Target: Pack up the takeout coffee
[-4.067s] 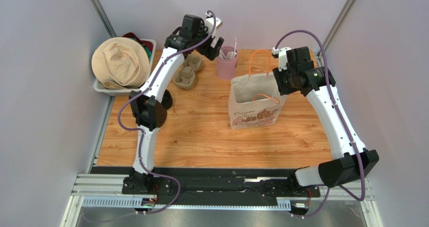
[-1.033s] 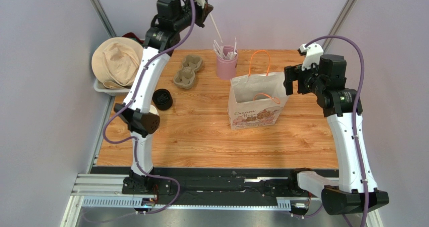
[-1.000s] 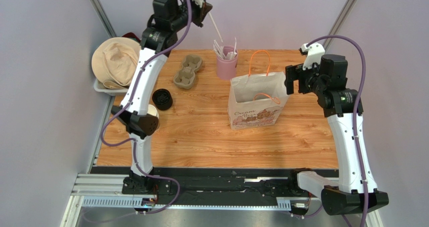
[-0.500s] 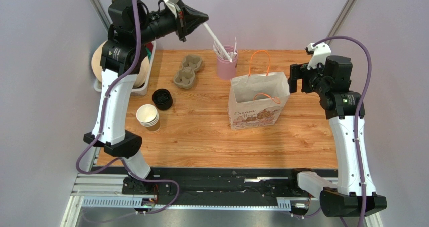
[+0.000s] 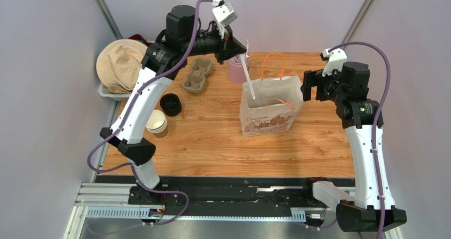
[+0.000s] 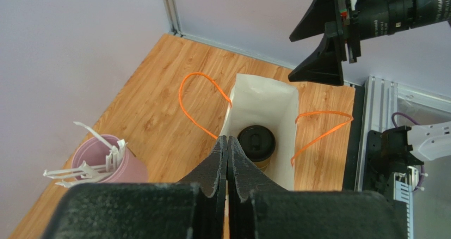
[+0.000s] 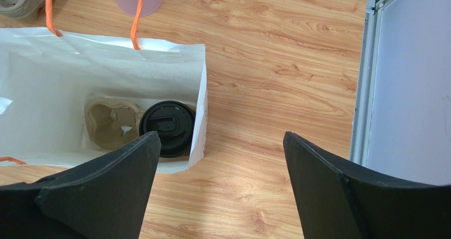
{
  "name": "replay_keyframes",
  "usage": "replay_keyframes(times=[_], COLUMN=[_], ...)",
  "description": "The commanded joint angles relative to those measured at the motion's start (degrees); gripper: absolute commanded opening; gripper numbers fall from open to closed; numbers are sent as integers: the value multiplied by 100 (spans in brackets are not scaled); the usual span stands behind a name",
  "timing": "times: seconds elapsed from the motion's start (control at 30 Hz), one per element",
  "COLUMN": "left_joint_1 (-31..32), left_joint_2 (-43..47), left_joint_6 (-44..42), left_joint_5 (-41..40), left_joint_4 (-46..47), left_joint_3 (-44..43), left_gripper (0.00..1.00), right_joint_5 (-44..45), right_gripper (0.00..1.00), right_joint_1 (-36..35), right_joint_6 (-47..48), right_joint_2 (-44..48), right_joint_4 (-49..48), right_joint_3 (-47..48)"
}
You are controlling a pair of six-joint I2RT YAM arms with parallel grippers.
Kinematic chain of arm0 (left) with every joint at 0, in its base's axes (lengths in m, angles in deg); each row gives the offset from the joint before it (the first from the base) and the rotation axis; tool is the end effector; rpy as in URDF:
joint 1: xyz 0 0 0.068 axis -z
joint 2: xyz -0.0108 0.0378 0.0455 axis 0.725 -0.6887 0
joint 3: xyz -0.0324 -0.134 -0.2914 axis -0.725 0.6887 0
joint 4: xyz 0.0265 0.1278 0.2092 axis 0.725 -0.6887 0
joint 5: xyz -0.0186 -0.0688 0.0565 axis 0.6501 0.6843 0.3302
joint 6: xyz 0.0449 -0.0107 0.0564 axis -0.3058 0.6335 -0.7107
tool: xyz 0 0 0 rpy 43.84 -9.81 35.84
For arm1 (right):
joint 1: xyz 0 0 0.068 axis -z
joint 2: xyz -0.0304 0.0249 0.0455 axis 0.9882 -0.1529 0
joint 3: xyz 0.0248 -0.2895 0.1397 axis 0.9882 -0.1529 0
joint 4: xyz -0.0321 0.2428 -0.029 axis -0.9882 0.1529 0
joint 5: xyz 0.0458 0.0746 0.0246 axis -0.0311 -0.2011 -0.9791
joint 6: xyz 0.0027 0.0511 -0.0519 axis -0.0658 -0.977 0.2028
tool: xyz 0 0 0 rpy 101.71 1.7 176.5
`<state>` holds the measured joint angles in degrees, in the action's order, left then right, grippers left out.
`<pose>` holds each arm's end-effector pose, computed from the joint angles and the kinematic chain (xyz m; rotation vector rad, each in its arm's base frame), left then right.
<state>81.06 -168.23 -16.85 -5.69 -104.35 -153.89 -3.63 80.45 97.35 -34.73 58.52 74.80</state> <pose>0.2751 -0.2325 0.5782 1.0027 1.4921 -0.9356 0.1818 0.0114 0.4509 -0.2861 2.0723 0.0563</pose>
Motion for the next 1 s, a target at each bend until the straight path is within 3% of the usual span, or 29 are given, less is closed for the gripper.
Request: replay_keyframes(times=[0.0, 0.33, 0.7, 0.83, 0.87, 0.97], left_joint_1=[153, 531, 584, 593, 584, 584], left_joint_2=[-205, -276, -443, -391, -364, -285], left_joint_6=[-38, -424, -179, -152, -169, -214], left_joint_5=[-303, -777, -884, -822, -804, -795], left_joint_4=[229, 465, 791, 809, 818, 809], left_joint_3=[-13, 1287, 1560, 1657, 1675, 1728], left_gripper=[0, 0, 1, 24, 35, 50], right_joint_5=[-120, -181, -287, -322, -322, -366], right_gripper=[92, 93, 93, 93, 93, 93], right_joint_1=[23, 14, 23, 14, 23, 14], right_joint_6=[-7, 81, 72, 72, 72, 81], right_joint_2=[199, 261, 287, 305, 305, 288], right_joint_4=[-250, -241, -285, -294, -285, -224], right_joint_3=[-49, -111, -163, -172, -163, -120])
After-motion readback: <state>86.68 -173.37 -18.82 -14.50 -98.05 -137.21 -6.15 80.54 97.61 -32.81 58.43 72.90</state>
